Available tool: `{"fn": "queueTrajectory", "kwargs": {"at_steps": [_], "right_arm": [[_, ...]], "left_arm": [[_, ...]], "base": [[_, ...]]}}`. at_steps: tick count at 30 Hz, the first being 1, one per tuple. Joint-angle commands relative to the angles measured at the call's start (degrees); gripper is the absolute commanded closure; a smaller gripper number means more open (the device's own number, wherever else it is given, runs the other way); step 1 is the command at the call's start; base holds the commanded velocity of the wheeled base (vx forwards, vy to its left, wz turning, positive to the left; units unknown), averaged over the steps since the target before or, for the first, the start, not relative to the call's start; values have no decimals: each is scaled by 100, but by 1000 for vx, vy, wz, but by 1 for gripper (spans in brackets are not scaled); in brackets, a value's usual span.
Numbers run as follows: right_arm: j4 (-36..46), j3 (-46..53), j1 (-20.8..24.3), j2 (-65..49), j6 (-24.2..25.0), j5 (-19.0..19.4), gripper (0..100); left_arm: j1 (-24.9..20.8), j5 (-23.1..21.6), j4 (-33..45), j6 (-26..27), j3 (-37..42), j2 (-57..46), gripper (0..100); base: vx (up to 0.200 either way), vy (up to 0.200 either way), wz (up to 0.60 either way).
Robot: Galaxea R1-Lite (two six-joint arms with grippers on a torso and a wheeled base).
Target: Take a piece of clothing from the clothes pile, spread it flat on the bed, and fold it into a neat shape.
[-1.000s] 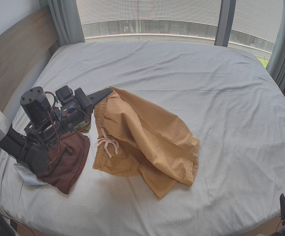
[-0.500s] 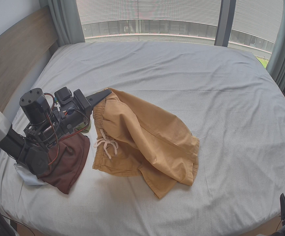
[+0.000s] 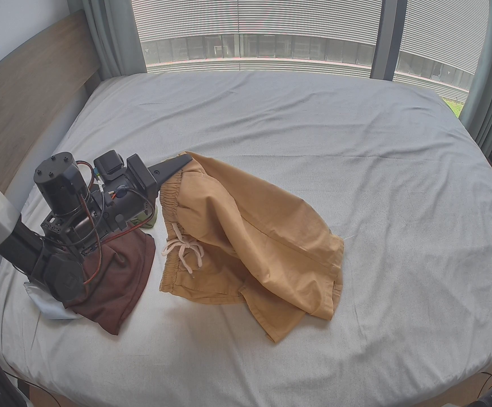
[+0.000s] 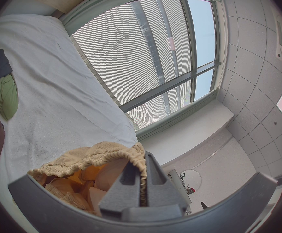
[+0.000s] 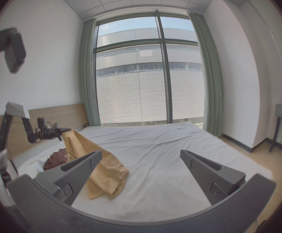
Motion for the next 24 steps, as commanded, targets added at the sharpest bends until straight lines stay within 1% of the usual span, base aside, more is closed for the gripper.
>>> {"fn": "queueTrajectory", "kwargs": {"at_steps": [1, 2, 4, 6, 7, 8, 10, 11, 12, 15, 19, 22, 24], "right_arm": [[-259, -734, 806, 2020, 968, 527, 0], [-338, -839, 876, 2292, 1162, 659, 0], [-540, -1059, 938, 2767, 1399, 834, 0], [-795, -1252, 973, 3250, 1443, 940, 0], [-830, -1270, 982, 3321, 1443, 957, 0], [-1050, -1402, 1035, 3707, 1443, 1028, 0], [-1314, -1569, 1122, 4164, 1425, 1028, 0], [-1314, -1569, 1122, 4164, 1425, 1028, 0], [-1507, -1709, 1228, 4542, 1425, 1028, 0], [-1762, -1815, 1369, 5008, 1469, 1028, 0], [-2140, -1630, 1527, 5553, 1592, 1028, 0], [-2351, -1481, 1544, 5755, 1680, 1063, 0], [-2649, -1419, 1536, 6151, 1751, 1204, 0]], "left_arm": [[33, 1, -19, -2, -23, -5, 100], [42, 1, -19, -2, -23, -14, 100], [51, -8, -55, -2, -23, -23, 100], [51, -8, -116, -2, -23, -23, 100], [51, -8, -116, -2, -23, -23, 100], [51, -16, -151, -2, -23, -23, 100], [51, -16, -151, -2, -23, -32, 100], [51, -16, -151, -2, -23, -32, 100], [51, -16, -151, -2, -23, -41, 100], [42, -34, -142, -2, -5, -41, 100], [51, -25, -134, -2, 12, -23, 100], [60, -25, -134, -2, 38, -23, 100], [60, -25, -125, -2, 82, -32, 100]], "base": [[0, 0, 0], [0, 0, 0], [0, 0, 0], [0, 0, 0], [0, 0, 0], [0, 0, 0], [0, 0, 0], [0, 0, 0], [0, 0, 0], [0, 0, 0], [0, 0, 0], [0, 0, 0], [0, 0, 0]]}}
